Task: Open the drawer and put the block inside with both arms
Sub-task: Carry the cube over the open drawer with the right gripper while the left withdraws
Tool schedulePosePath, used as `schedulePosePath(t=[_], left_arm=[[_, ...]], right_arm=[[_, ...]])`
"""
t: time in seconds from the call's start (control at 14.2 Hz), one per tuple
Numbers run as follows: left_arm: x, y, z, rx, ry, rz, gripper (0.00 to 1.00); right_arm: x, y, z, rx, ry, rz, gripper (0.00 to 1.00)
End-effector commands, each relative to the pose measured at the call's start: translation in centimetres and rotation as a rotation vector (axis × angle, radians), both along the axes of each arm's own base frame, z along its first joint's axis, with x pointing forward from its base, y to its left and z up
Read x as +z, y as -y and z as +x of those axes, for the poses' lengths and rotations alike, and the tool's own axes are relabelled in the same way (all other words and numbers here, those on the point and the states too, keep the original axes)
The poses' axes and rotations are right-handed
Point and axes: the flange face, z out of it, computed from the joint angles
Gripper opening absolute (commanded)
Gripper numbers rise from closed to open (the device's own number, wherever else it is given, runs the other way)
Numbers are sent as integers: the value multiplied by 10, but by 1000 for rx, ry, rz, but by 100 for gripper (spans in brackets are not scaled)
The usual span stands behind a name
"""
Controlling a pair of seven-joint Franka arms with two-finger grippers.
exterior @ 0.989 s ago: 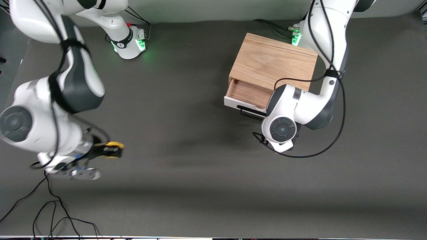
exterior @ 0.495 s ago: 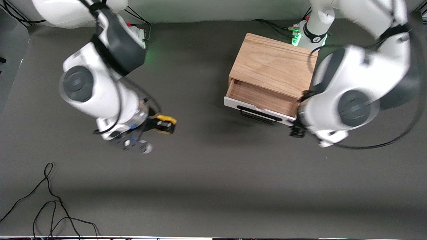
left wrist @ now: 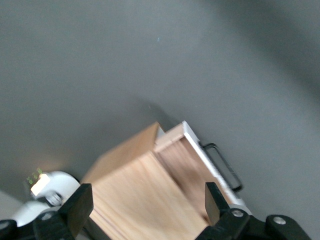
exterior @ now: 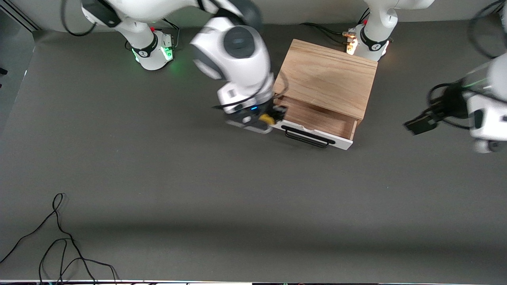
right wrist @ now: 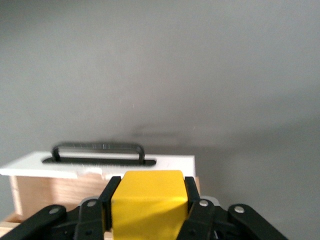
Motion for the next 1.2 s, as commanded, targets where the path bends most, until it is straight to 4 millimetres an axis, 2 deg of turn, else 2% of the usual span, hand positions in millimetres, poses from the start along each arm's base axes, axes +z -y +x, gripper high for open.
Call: schedulePosePath(t=[0.0,0.07,0.21,0.28,0.35,0.57,0.71,0.85,0.92,0.99,1.13], left_arm=[[12,-19,-5,-350,41,29,100],[15,-28,-3,-449,64,22,100],[7,-66,-1,-509,121,-19,100],[-2,-83,-7,-512,156,-64,100],[-13,-91,-16,-498,184,-78,100],[-31,-92,-57,-500,253,-56,100],[-33,-93,-65,-501,242,-51,100],[-23,-91,-71,-504,257,-43,100],[-19,-87,-75,-509,256,-45,100],[-18,-83,-81,-515,223,-56,100],[-14,-69,-89,-549,186,-77,100]], right_arm=[[-43,-33,-19,-11,6,-26,0],[-53,-45,-30,-11,1,-24,0],[-66,-56,-43,0,-11,-34,0],[-73,-59,-46,1,-17,-40,0],[-78,-60,-47,-15,-20,-45,0],[-90,-68,-54,-25,-31,-46,0],[-100,-67,-53,-19,-13,-69,0],[-108,-68,-53,-18,-14,-77,9],[-107,-69,-52,-17,-6,-66,40],[-107,-70,-53,-9,12,-69,99],[-103,-73,-56,15,51,-84,100]])
